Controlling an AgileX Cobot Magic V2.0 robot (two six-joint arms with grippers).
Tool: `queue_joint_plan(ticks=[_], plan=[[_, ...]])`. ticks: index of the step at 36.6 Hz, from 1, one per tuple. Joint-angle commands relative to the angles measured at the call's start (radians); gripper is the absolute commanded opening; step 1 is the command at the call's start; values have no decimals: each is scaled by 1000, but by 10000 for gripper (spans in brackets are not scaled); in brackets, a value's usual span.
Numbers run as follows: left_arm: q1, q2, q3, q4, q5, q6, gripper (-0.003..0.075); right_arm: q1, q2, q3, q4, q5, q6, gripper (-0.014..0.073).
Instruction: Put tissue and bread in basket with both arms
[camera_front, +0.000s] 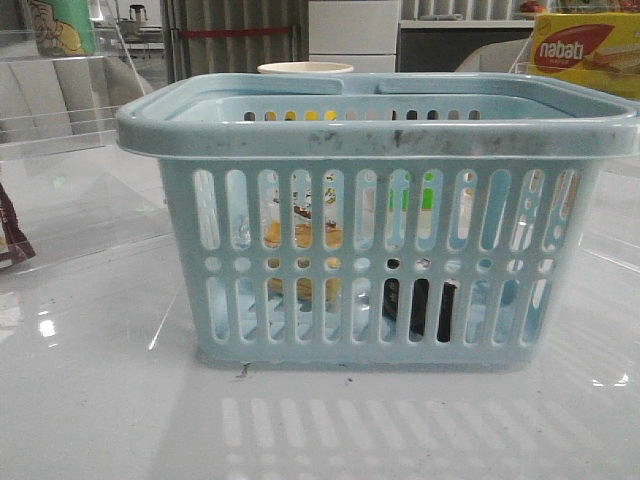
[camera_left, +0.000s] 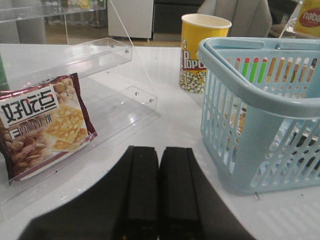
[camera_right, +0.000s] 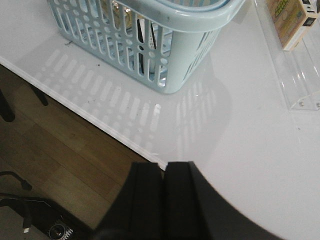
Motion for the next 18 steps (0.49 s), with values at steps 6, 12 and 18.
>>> queue_joint_plan(ticks=[6,12,18], plan=[[28,-35,74,-15,-159,47,92,1,14,-23,-4,-65,-7,54],[79,-35,118,-18,-206,100,92,1,14,-23,-4,-65,-7,54],[97,-35,187,-23,-386,107,92,1,14,-23,-4,-65,-7,54]])
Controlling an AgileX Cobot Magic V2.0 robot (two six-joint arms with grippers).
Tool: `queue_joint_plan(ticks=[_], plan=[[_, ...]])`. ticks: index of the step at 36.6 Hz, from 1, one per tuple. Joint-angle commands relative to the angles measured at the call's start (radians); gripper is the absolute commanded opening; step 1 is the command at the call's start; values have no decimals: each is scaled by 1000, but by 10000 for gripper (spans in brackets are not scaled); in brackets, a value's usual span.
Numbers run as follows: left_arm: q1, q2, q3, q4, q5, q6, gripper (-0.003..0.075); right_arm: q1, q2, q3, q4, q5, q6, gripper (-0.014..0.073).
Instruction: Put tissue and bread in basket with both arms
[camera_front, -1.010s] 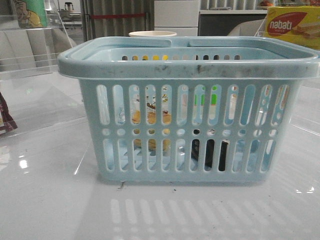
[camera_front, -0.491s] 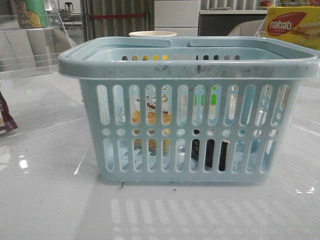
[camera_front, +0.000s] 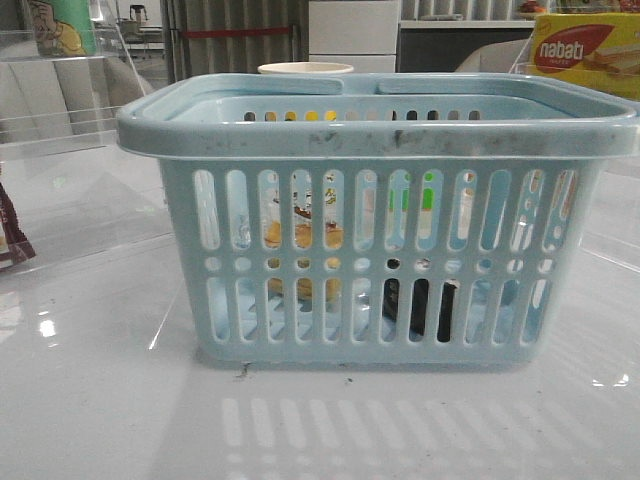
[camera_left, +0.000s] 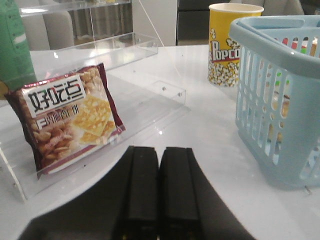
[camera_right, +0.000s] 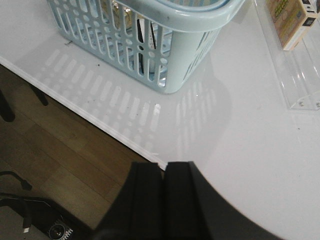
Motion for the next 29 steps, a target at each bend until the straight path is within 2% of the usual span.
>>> queue_joint_plan(ticks=[1,3,7,13,29], plan=[[9,-20,18,-13,-209,7,91,1,14,-23,-4,-66,-6,54],[11,-20,40,-13,-253,7,92,1,14,-23,-4,-66,-6,54],[11,-20,39,-13,-250,18,91,1,14,-23,-4,-65,-6,54],[13,-20,39,-90,-252,116,91,1,14,-23,-4,-65,-6,54],[73,-20,39,-86,-252,109,91,1,14,-23,-4,-65,-6,54]])
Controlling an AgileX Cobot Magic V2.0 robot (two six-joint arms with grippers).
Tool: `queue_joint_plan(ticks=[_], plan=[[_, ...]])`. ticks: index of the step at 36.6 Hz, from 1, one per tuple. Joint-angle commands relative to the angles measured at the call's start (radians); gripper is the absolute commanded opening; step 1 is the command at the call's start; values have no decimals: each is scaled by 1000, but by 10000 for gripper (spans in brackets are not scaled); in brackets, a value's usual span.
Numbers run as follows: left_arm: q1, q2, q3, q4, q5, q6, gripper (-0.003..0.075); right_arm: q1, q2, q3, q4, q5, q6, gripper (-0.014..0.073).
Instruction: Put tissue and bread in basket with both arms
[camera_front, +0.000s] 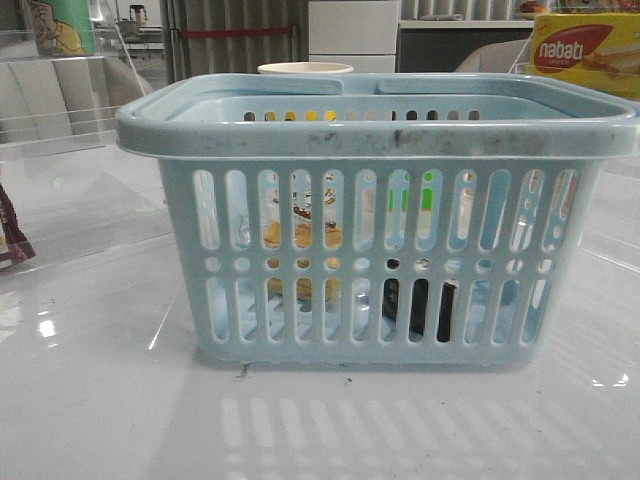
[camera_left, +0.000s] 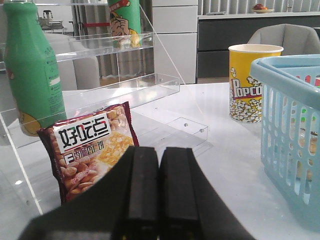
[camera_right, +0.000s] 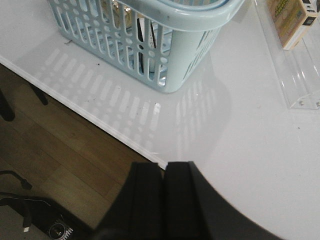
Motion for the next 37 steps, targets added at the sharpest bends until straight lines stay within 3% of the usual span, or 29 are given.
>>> queue_joint_plan(ticks=[1,37], plan=[[2,-20,-2,-8,-99,-1,91,1,15,-23,-4,-69,-6,54],[86,-20,-2,-4,-95,-4,91,1,15,-23,-4,-69,-6,54]])
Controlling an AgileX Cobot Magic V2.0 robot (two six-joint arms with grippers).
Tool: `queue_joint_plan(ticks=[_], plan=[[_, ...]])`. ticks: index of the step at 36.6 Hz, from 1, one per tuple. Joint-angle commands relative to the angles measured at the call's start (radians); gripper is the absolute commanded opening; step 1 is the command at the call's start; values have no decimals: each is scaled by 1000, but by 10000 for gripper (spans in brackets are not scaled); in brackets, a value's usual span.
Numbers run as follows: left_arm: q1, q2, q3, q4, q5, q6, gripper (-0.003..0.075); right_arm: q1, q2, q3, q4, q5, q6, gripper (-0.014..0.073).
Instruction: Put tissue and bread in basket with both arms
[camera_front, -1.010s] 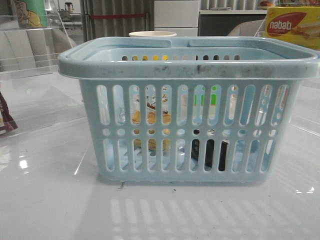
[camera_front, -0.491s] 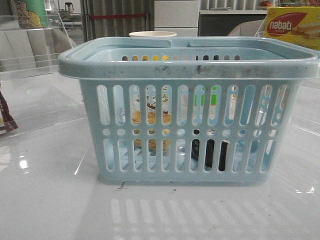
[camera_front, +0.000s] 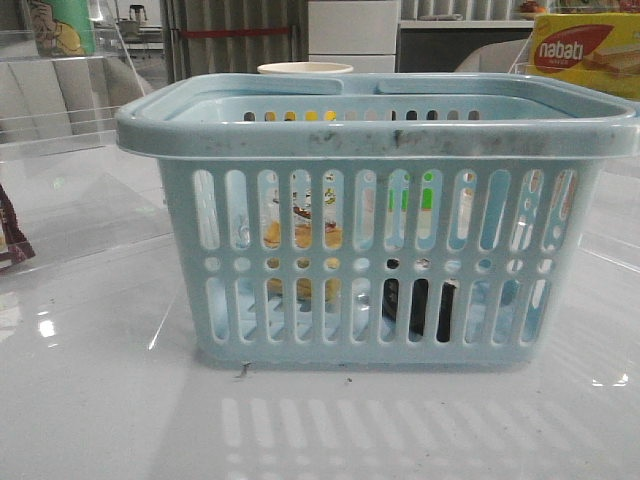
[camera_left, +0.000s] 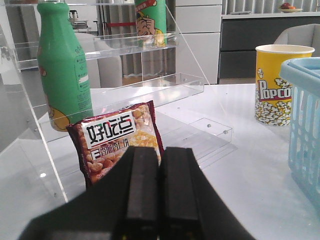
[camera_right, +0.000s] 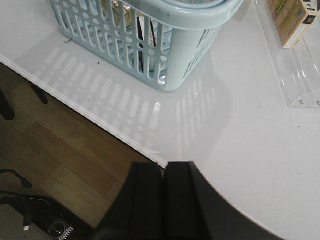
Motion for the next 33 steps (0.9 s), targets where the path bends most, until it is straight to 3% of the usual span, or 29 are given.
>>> queue_joint_plan(ticks=[1,33], plan=[[0,-20,-2,-4,-95,-4,91,1,15,-23,-4,-72,-6,54],[0,-16,-2,-4,-95,-4,91,-22,11,-23,-4,-69,-6,54]])
